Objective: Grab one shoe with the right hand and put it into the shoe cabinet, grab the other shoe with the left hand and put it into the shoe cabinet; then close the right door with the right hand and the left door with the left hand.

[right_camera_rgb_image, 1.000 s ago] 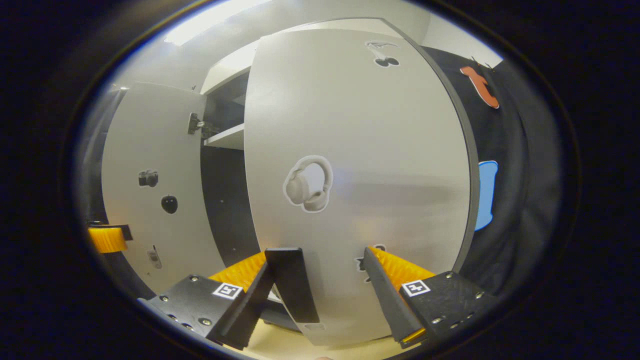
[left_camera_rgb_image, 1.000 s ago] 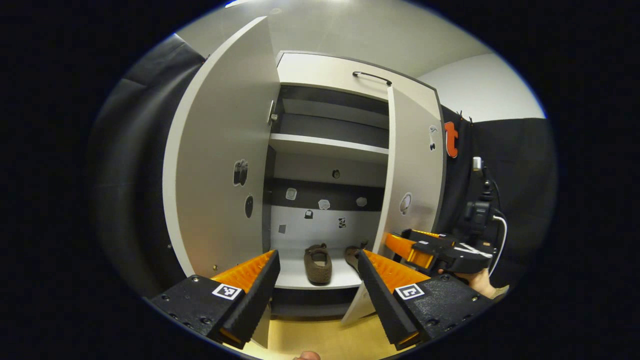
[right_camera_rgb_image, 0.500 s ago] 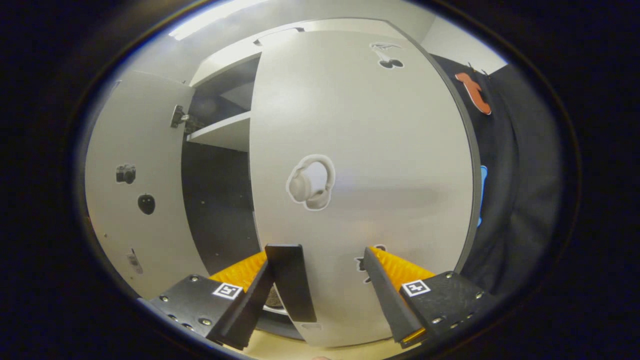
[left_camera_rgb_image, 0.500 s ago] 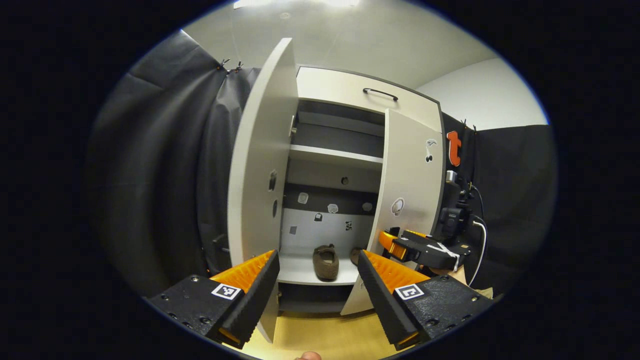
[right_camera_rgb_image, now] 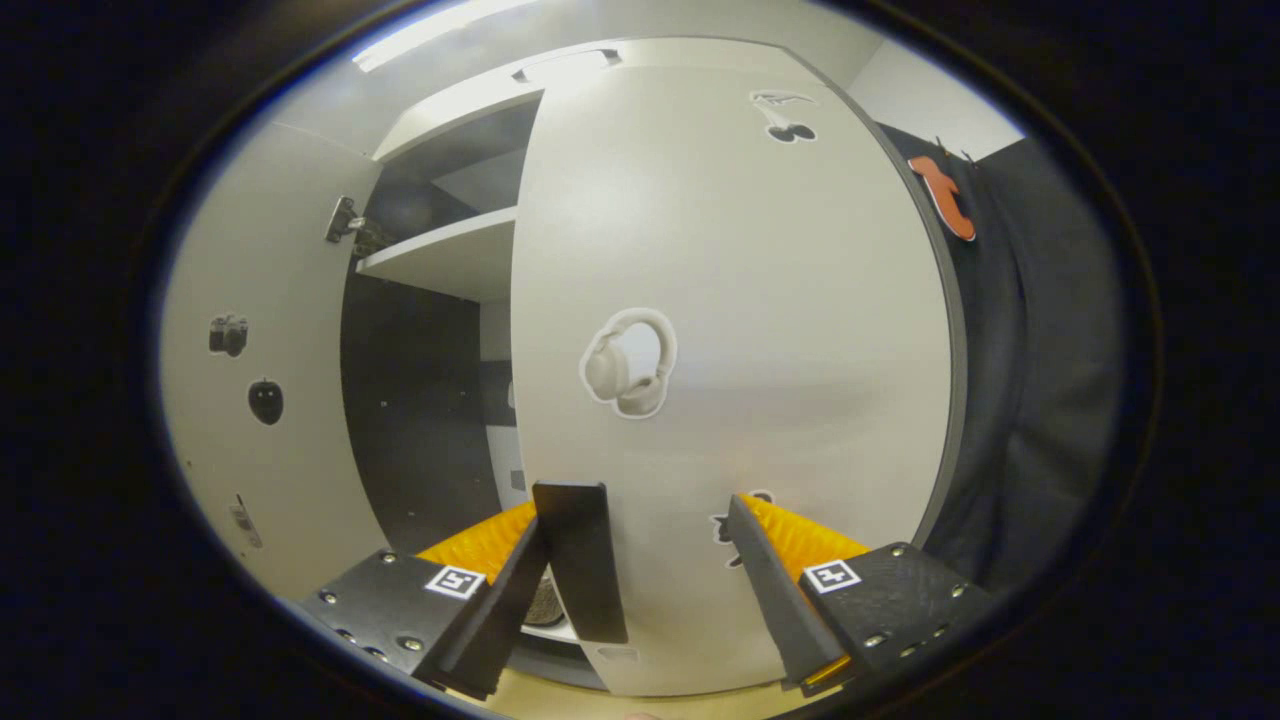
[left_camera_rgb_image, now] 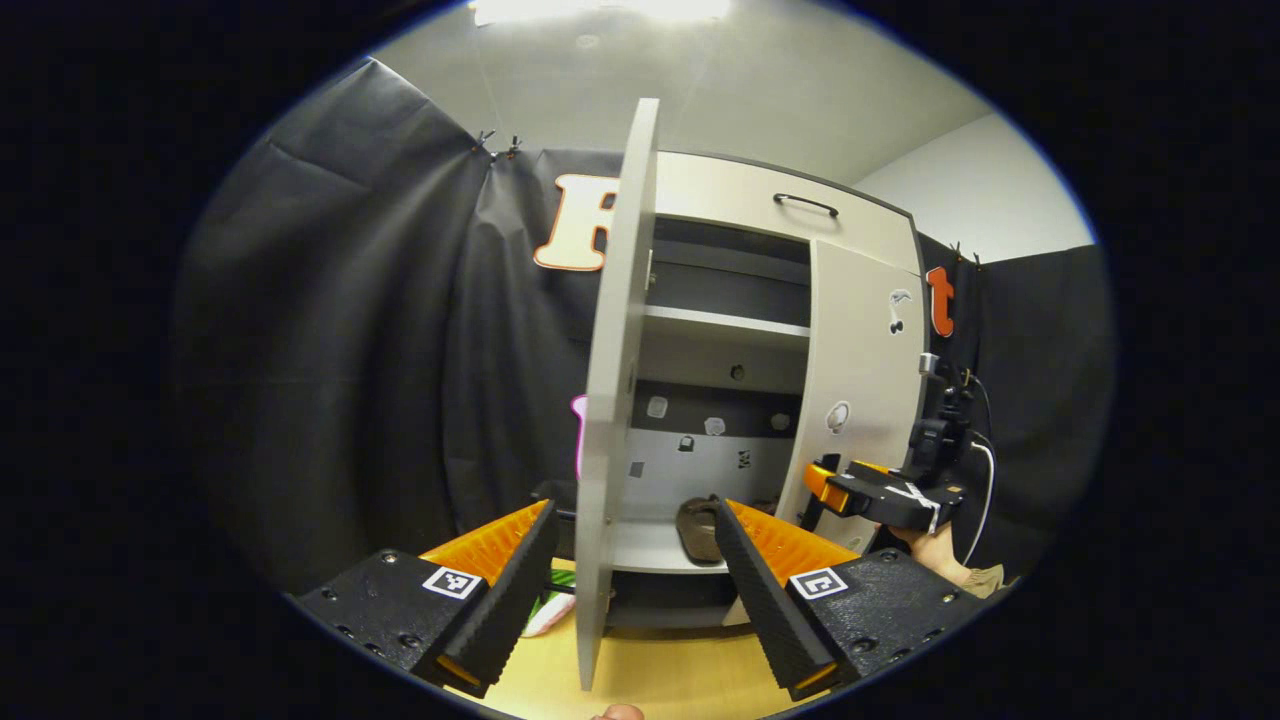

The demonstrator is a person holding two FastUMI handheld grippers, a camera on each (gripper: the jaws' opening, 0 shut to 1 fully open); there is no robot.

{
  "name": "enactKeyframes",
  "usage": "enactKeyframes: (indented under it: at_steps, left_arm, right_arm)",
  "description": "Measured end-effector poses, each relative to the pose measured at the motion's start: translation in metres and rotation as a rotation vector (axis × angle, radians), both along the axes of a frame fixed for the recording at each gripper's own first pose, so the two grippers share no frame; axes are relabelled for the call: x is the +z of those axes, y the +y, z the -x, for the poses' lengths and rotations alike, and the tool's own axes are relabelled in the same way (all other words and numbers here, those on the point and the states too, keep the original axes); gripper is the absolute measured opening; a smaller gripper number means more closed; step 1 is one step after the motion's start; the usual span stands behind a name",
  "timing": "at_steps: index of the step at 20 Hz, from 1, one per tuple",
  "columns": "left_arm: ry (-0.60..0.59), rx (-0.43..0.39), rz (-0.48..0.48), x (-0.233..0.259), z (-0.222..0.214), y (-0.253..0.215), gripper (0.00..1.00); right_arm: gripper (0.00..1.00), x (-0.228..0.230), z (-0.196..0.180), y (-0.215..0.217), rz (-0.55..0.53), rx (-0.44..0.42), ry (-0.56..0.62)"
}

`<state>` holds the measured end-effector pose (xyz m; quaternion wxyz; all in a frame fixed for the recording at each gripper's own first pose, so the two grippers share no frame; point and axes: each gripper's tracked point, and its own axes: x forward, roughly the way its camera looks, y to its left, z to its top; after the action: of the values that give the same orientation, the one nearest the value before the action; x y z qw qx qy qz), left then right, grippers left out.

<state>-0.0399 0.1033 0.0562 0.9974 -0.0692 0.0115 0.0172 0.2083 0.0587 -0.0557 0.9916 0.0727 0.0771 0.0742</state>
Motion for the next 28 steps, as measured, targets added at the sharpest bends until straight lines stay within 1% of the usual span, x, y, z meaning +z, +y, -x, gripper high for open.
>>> enactKeyframes:
  at_steps: [2,3,4,6,7,8,10,11,12,15,17,18,19,21,22,23,24,26,27,28]
  left_arm:
    - [-0.004,0.037,-0.013,0.002,0.002,0.015,0.92]
    - [-0.006,0.053,-0.016,0.003,0.004,0.023,0.99]
    - [-0.007,0.068,-0.015,0.004,0.006,0.029,0.93]
    - [-0.012,0.094,-0.008,0.005,0.007,0.041,0.92]
    - [-0.015,0.111,-0.008,0.005,0.006,0.049,0.96]
    - [-0.012,0.130,-0.010,0.003,0.004,0.057,0.92]
    - [0.002,0.155,-0.019,-0.002,0.000,0.069,0.93]
    - [0.007,0.154,-0.022,-0.005,-0.003,0.072,0.93]
    - [0.017,0.146,-0.020,-0.009,-0.007,0.073,0.96]
    - [0.033,0.104,0.003,-0.019,-0.021,0.071,0.96]
    - [0.036,0.089,0.012,-0.023,-0.032,0.073,0.96]
    - [0.038,0.079,0.007,-0.026,-0.038,0.074,0.96]
    - [0.029,0.066,0.004,-0.025,-0.043,0.074,0.92]
    - [0.027,0.038,-0.007,-0.025,-0.051,0.073,0.89]
    - [0.025,0.028,-0.009,-0.026,-0.055,0.073,0.95]
    - [0.026,0.020,-0.008,-0.028,-0.057,0.072,0.88]
    - [0.022,0.013,-0.004,-0.029,-0.060,0.073,0.93]
    - [0.021,-0.010,0.011,-0.032,-0.065,0.071,0.93]
    - [0.022,-0.024,0.021,-0.034,-0.067,0.069,0.88]
    - [0.022,-0.039,0.029,-0.036,-0.069,0.066,0.93]
  right_arm:
    - [1.00,0.000,-0.001,0.001,0.005,-0.006,-0.004]
    - [1.00,-0.001,-0.001,0.001,0.007,-0.009,-0.005]
    - [1.00,-0.001,-0.001,0.001,0.009,-0.012,-0.006]
    - [1.00,-0.001,-0.001,0.001,0.009,-0.016,-0.006]
    - [1.00,-0.001,-0.001,0.001,0.008,-0.019,-0.005]
    - [1.00,-0.001,-0.001,0.002,0.008,-0.021,-0.005]
    - [1.00,-0.002,-0.001,0.002,0.012,-0.022,-0.001]
    - [1.00,-0.002,-0.001,0.002,0.012,-0.020,0.001]
    - [1.00,-0.002,0.000,0.003,0.011,-0.012,0.004]
    - [1.00,-0.006,0.010,0.003,-0.032,0.013,0.043]
    - [1.00,-0.003,0.018,0.002,-0.065,0.018,0.040]
    - [1.00,0.000,0.021,0.000,-0.062,0.017,0.032]
    - [1.00,0.002,0.025,-0.002,-0.052,0.015,0.023]
    - [1.00,0.008,0.031,-0.007,-0.031,0.003,0.002]
    - [1.00,0.011,0.033,-0.011,-0.027,-0.002,-0.007]
    - [1.00,0.013,0.036,-0.013,-0.027,-0.005,-0.012]
    - [1.00,0.016,0.037,-0.015,-0.031,-0.005,-0.014]
    - [1.00,0.020,0.040,-0.020,-0.038,-0.009,-0.017]
    - [1.00,0.022,0.042,-0.022,-0.041,-0.013,-0.019]
    - [1.00,0.023,0.044,-0.024,-0.045,-0.014,-0.020]
